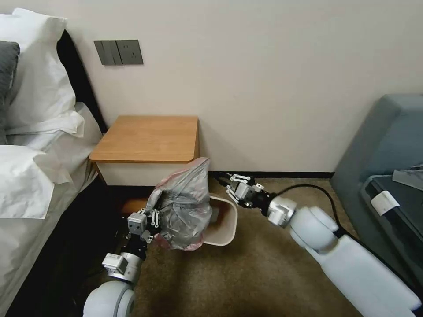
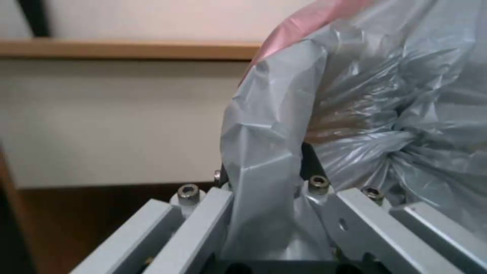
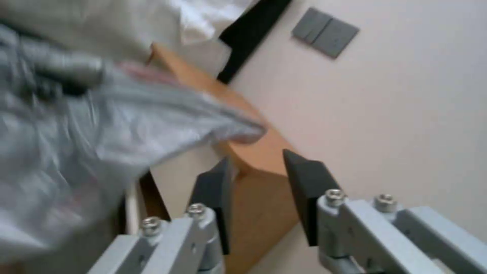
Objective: Pick up the garbage bag from the table and place it over the trash can.
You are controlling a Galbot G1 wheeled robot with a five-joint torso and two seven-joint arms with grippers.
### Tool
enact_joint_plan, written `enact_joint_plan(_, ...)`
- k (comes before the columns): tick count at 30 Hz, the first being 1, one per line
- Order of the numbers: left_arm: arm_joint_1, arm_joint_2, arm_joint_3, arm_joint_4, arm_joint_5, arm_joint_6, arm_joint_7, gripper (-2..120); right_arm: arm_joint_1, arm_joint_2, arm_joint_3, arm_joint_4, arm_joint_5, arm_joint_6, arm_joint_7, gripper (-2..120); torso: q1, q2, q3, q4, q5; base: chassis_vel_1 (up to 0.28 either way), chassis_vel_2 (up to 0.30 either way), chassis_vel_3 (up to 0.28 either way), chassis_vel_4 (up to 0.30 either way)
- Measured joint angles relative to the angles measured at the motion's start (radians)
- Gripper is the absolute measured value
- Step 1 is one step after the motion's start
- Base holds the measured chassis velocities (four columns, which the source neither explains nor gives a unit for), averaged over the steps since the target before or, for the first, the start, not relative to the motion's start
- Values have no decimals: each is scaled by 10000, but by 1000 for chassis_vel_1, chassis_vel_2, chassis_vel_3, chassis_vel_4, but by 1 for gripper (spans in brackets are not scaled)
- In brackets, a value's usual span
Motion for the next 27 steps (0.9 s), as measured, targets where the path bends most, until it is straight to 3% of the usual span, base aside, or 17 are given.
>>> enact_joint_plan(2,-11,-95,-4,-1,-360,180,-227,3,-489,-25,19,775,1248,-742,823,39,0,0,0,6,-3,0,0,0,0)
enact_joint_plan(3,-11,-95,-4,-1,-360,180,-227,3,-489,-25,19,775,1248,-742,823,39,0,0,0,6,-3,0,0,0,0)
enact_joint_plan(6,-71,-157,8,-51,-982,345,-361,3,-1244,120,-186,2165,4146,-2466,2628,55,0,0,0,6,-2,0,0,0,0)
enact_joint_plan(8,-75,-159,12,-57,-1038,352,-364,3,-1327,150,-237,2328,4526,-2714,2893,58,0,0,0,6,-2,0,0,0,0)
enact_joint_plan(10,-98,-181,30,-92,-1331,357,-366,3,-1699,395,-606,3084,7029,-4182,4564,70,0,0,1,5,-3,0,0,0,0)
enact_joint_plan(14,-116,-221,55,-142,-1585,341,-301,3,-1671,639,-1107,3322,8847,-5033,6045,83,0,0,3,6,-5,0,0,0,0)
enact_joint_plan(18,-147,-293,64,-224,-1770,253,-173,3,-1530,879,-1619,3127,9474,-5333,6405,97,0,0,3,7,-3,0,0,0,0)
enact_joint_plan(27,-148,-304,88,-375,-1976,166,46,3,-1222,1354,-2118,2297,9542,-5755,6554,100,0,-1,3,6,-3,0,0,0,0)
